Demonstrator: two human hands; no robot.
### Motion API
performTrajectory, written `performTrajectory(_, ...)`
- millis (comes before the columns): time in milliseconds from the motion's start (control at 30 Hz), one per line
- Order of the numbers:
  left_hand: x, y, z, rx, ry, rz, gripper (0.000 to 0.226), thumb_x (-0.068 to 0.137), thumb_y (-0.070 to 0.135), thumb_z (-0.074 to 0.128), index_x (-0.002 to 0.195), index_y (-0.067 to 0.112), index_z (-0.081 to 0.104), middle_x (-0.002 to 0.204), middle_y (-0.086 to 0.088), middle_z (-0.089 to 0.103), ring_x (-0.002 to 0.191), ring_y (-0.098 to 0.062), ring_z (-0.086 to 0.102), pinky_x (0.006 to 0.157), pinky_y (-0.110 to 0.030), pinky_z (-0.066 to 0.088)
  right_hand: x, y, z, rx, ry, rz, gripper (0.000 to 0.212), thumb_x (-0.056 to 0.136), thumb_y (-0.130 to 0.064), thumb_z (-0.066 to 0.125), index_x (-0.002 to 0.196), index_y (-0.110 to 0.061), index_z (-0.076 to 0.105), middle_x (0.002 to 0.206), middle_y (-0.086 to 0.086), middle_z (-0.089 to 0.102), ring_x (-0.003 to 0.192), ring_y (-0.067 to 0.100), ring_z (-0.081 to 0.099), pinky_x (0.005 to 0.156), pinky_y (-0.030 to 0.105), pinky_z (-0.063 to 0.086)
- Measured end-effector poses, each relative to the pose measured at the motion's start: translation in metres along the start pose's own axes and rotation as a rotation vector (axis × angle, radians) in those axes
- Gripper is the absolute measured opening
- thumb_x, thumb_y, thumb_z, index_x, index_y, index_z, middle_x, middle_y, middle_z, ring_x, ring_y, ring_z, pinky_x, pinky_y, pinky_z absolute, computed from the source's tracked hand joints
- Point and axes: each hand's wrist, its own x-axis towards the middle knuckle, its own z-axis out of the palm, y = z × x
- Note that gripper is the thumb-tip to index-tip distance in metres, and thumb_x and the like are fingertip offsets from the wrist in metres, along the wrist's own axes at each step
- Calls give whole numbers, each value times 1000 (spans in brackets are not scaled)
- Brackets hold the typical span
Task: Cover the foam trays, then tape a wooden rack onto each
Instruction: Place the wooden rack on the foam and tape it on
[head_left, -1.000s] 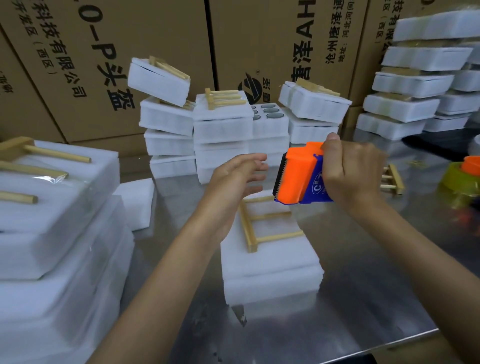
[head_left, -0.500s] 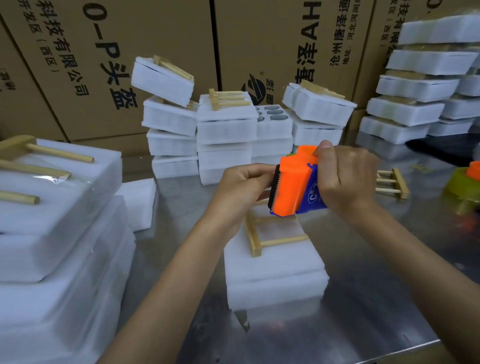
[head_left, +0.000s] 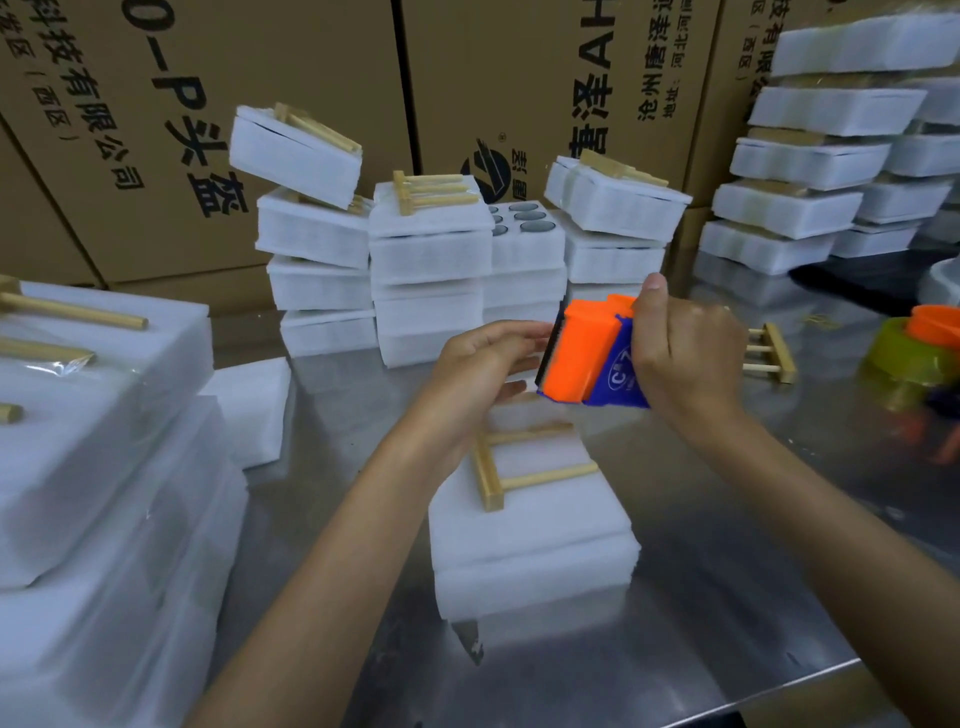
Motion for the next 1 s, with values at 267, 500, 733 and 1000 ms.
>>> performTrajectory(267,25,-9,-6,184,183,-36,25,97,11,52,96,24,74,105,1,72,106,-19,66,96,-35,51,-21,69,25,-519,-243,140,67,100,-55,29,71,-5,62,72,21,66,70,38,63,63,38,41)
performTrajectory(500,61,-9,11,359,82,-64,24,99,18,51,102,23,75,104,6,72,91,-10,64,78,-24,48,-33,83,39,-508,-430,170,60,100,-54,36,86,-3,66,87,21,69,88,37,63,80,41,44)
performTrajectory(733,95,-9,40,521,-87,-99,18,97,20,58,91,29,73,96,9,74,94,-15,66,75,-27,47,2,140,11,-493,-446,274,39,92,-38,49,115,-9,61,123,15,61,119,34,49,99,45,36)
performTrajectory(1000,114,1,89,694,-241,-83,18,101,25,53,101,27,71,107,4,70,103,-15,64,81,-27,49,37,253,-32,-661,-633,511,56,95,-38,50,139,-5,43,147,20,40,137,38,32,110,49,32)
